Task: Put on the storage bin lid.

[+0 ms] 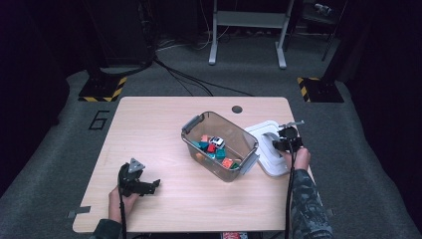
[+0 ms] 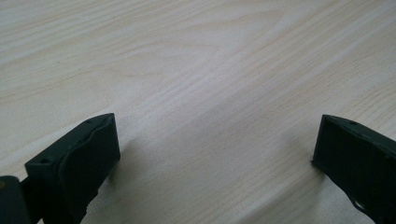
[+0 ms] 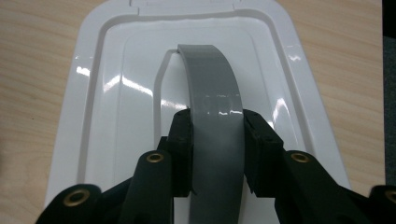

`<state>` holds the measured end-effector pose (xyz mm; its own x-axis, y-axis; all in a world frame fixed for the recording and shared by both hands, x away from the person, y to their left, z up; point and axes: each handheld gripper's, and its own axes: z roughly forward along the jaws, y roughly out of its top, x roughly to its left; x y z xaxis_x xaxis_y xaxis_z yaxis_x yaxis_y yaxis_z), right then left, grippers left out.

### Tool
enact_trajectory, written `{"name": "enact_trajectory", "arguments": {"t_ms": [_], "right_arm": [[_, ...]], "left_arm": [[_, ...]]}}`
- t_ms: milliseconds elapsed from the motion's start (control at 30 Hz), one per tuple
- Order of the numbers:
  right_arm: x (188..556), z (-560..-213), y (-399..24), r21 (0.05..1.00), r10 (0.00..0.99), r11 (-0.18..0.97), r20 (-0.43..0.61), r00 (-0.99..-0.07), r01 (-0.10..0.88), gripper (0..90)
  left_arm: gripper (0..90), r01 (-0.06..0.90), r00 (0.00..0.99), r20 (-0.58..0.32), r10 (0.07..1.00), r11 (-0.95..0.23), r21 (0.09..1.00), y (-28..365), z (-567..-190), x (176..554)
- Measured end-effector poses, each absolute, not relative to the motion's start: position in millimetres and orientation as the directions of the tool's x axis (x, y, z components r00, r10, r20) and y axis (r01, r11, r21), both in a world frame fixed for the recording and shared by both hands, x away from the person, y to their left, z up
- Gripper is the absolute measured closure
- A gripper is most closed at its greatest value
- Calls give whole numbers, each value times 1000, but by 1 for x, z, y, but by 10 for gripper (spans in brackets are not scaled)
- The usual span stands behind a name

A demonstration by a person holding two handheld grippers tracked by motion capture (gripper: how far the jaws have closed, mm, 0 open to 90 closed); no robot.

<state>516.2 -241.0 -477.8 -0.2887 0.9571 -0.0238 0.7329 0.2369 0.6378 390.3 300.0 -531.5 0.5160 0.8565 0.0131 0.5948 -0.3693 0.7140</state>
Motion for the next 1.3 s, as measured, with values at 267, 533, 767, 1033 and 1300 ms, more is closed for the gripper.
{"name": "enact_trajectory", "arguments": {"t_ms": [267,533,767,1033,1300], "right_arm": [[510,-463,-253,665,959,207,7,-282,718,673],[509,-442,-255,675,957,218,-5,-292,705,673],[518,-424,-252,683,949,258,-47,-311,684,674],[525,-399,-250,692,945,279,-77,-317,665,674],[523,-365,-251,717,941,289,-90,-327,634,674]], "left_arm": [[2,598,513,7,858,-364,714,300,-531,389],[2,597,518,17,855,-375,709,301,-531,389],[2,600,513,10,859,-367,711,300,-531,389],[2,600,516,11,857,-370,709,300,-531,389],[2,602,507,5,862,-358,714,299,-531,389]]}}
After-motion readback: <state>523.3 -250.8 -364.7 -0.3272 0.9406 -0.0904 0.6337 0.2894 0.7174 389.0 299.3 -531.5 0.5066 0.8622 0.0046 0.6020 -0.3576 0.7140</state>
